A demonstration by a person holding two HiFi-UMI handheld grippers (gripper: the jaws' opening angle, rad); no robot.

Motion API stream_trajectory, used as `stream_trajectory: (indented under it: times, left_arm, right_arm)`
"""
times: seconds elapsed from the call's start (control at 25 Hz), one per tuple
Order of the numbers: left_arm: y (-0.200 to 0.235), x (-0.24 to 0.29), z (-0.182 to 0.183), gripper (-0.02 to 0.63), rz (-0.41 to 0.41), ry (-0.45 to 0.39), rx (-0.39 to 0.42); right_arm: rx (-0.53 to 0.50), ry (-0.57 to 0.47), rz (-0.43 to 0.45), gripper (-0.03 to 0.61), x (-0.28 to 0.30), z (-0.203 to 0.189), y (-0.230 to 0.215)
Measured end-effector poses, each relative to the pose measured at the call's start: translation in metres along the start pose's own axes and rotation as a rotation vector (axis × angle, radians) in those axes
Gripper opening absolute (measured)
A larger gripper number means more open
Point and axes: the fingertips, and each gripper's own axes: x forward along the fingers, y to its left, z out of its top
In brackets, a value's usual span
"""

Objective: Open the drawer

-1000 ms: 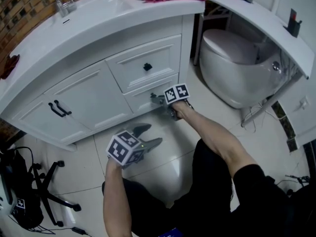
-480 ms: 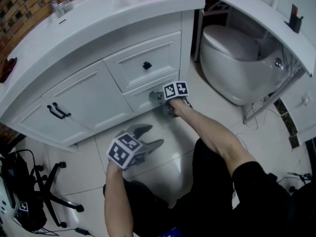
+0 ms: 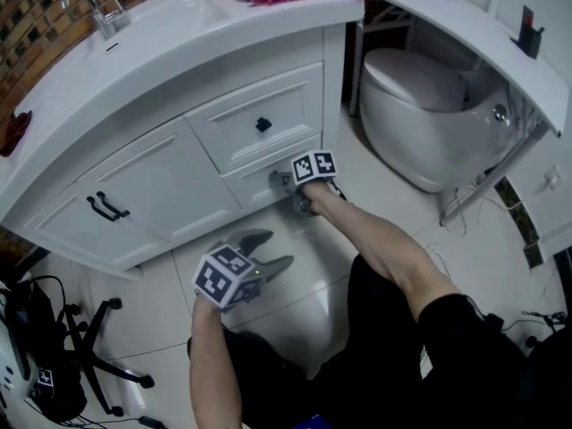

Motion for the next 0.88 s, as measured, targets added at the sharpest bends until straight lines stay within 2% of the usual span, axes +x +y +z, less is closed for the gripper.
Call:
stream_trajectory:
  times: [0.52, 0.88]
  left_arm:
    - [0.002, -0.003, 0.000, 0.287, 0.008, -0.011, -0.021]
    - [0.002, -0.002, 0.001, 0.287, 0.000, -0.023, -0.029]
  right_arm:
    - [-0.075, 0.039, -0.021, 0.155, -0.007, -0.004, 0.003]
    - [-0.142, 0.138, -0.007, 0.152, -0.021, -0.028, 0.011]
